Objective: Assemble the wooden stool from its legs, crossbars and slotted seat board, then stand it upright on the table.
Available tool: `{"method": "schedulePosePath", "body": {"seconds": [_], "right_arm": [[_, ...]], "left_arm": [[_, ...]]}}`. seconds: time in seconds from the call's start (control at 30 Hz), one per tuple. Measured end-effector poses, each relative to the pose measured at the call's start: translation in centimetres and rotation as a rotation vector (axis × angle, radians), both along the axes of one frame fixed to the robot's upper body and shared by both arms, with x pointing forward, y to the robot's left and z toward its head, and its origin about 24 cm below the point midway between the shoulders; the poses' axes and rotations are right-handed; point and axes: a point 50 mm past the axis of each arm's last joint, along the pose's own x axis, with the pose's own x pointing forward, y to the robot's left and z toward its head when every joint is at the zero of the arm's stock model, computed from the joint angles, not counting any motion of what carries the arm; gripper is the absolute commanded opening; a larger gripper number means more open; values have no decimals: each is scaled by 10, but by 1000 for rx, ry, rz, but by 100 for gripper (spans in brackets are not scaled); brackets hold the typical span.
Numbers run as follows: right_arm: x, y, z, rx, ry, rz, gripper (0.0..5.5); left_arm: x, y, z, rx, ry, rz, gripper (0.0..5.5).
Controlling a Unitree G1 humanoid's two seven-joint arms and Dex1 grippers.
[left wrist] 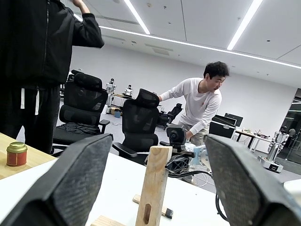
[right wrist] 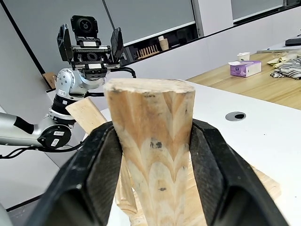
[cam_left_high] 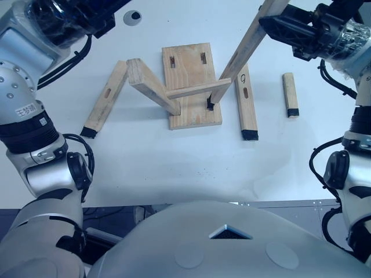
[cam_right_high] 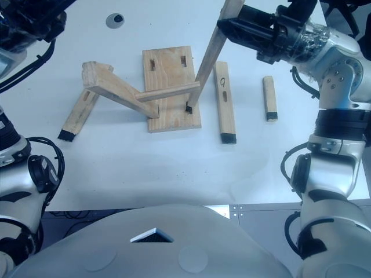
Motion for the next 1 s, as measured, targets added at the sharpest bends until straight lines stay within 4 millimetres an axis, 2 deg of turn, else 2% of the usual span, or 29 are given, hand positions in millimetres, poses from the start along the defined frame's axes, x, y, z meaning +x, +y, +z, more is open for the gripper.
{"method": "schedulePosePath", "body": {"seconds": [0.3, 0.6, 0.77, 0.9, 1.0], "right_arm": [[1, 5, -2, -25, -40, 35, 205], [6, 19, 16, -227, -216, 170, 204], [4, 14, 19, -323, -253, 222, 204], [0, 4, 18, -364, -252, 228, 204], [-1, 4, 18, -369, -258, 234, 204]], "left_arm": [[0, 0, 0, 1, -1, 2, 354], [1, -2, -4, -6, 13, 12, 354], [1, -2, -6, -8, 21, 26, 354], [0, 2, -8, -9, 29, 43, 354], [0, 2, -9, -6, 30, 45, 354]]}}
